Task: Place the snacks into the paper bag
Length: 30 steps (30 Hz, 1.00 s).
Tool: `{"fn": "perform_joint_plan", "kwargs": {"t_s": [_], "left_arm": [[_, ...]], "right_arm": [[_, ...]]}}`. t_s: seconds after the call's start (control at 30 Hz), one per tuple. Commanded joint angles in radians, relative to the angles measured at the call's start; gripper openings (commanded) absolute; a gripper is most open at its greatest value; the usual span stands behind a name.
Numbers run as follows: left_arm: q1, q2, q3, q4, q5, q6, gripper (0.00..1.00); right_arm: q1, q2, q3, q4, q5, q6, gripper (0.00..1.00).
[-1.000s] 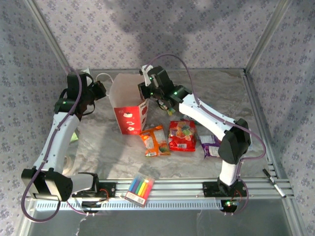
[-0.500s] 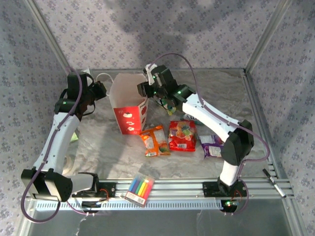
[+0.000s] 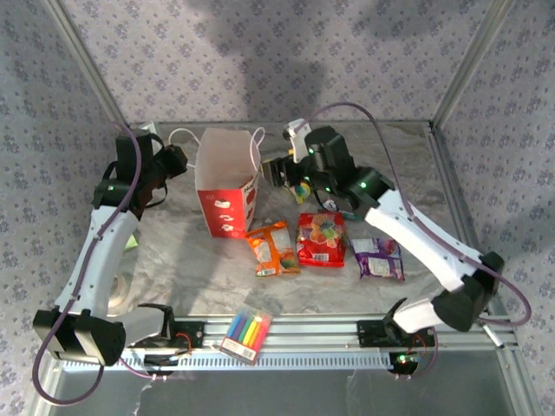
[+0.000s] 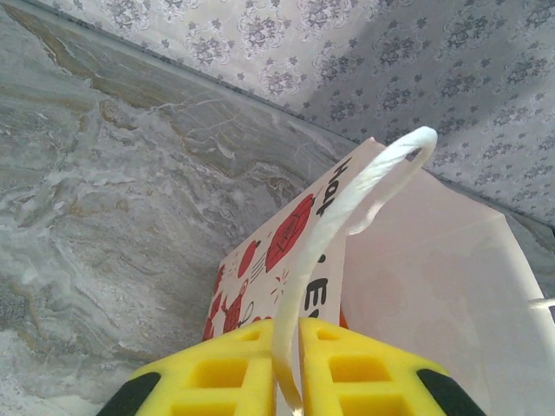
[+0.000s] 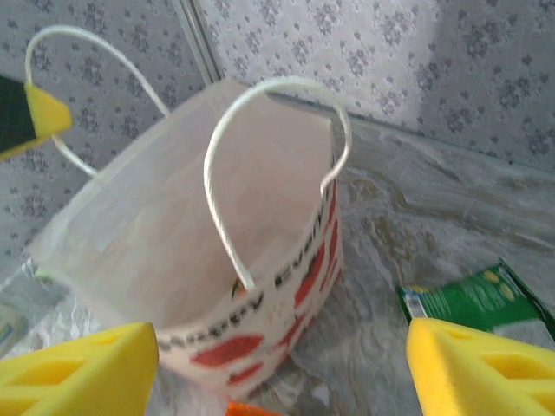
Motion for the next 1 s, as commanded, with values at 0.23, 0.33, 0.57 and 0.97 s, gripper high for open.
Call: {"fn": "perform_joint_plan", "kwargs": {"t_s": [0.23,0.33,0.57,0.97], "left_arm": [[-0.009,0.004,0.060,-0.012,-0.024,0.008,0.22],[-0.009,0.017,0.079,-0.022,-0.023,0.011,0.26],[-0.039,0.058,0.142,-0.126,-0.050,0.039,0.43],[-0.200,0.090,0.253,-0.354,-0.248,0.098,0.52]], "right_arm": [[0.000,-0.172,-0.319,-0.053,-0.097,-0.042,0.82],[0.000,-0.181,-0.378,-0.049,-0.127,-0.030,0.82],[0.005,-0.175,-0.439,-0.031,-0.167,-0.019,0.85],[-0.004,-0.100,-0.436,0.029,-0.228,-0.074,0.87]]}}
